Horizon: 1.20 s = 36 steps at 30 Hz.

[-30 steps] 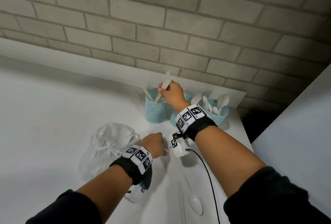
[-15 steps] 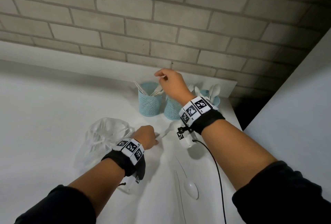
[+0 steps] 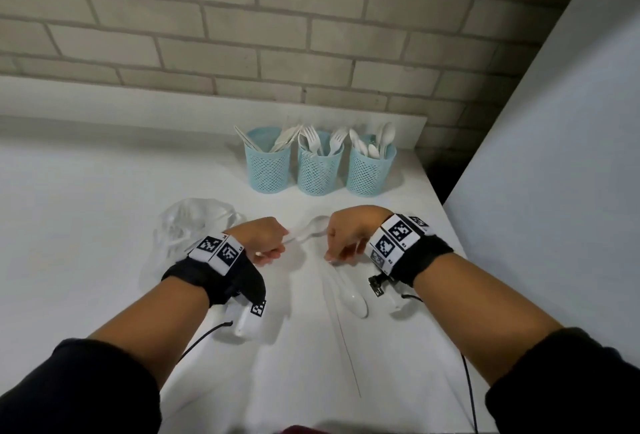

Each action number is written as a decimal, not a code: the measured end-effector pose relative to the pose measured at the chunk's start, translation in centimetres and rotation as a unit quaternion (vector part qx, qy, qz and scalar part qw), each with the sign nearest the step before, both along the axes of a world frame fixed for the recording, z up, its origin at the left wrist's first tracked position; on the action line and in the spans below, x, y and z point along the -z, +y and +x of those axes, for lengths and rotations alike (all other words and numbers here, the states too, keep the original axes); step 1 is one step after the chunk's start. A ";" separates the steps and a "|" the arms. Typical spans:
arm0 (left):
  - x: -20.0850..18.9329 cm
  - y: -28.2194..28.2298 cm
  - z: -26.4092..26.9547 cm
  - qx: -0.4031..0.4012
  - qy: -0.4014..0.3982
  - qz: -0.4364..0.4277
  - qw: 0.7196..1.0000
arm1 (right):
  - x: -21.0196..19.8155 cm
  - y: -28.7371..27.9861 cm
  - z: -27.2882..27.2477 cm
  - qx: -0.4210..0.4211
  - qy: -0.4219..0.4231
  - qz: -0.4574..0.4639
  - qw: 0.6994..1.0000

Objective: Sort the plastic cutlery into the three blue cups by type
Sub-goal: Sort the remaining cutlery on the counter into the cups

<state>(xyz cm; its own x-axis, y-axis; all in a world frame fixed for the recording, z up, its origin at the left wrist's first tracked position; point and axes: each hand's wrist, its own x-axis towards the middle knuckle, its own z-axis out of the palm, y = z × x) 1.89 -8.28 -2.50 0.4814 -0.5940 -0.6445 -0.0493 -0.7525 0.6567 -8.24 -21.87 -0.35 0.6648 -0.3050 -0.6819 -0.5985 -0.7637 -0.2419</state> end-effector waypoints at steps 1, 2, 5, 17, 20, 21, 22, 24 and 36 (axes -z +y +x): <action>0.1 0.1 -0.2 -0.008 -0.004 -0.002 1.000 | 0.5 0.5 -0.3 0.008 -0.002 0.001 1.000; 0.1 0.1 -0.4 -0.013 -0.005 -0.003 1.000 | 0.9 1.0 -0.6 0.014 -0.006 -0.006 1.000; 0.4 0.6 -1.0 -0.006 -0.008 0.013 1.000 | 1.6 2.3 -1.1 0.030 -0.039 -0.043 0.998; 1.2 2.2 -4.0 0.021 0.007 -0.026 0.999 | 1.8 3.8 -3.9 0.138 -0.045 0.036 0.989; 1.3 2.8 -4.6 0.036 0.032 -0.030 0.998 | 2.5 5.1 -4.7 0.135 -0.058 0.035 0.988; 1.4 3.0 -4.8 0.038 0.040 -0.030 0.998 | 2.9 5.5 -4.8 0.133 -0.074 0.020 0.988; 1.5 3.1 -4.9 0.038 0.046 -0.032 0.998 | 3.2 5.8 -4.8 0.135 -0.090 0.006 0.987; 1.8 3.2 -5.0 0.032 0.059 -0.041 0.997 | 3.5 6.2 -4.6 0.142 -0.108 -0.010 0.984; 3.0 3.3 -5.6 -0.053 0.109 -0.139 0.983 | 2.9 5.8 -3.5 0.185 -0.160 -0.004 0.970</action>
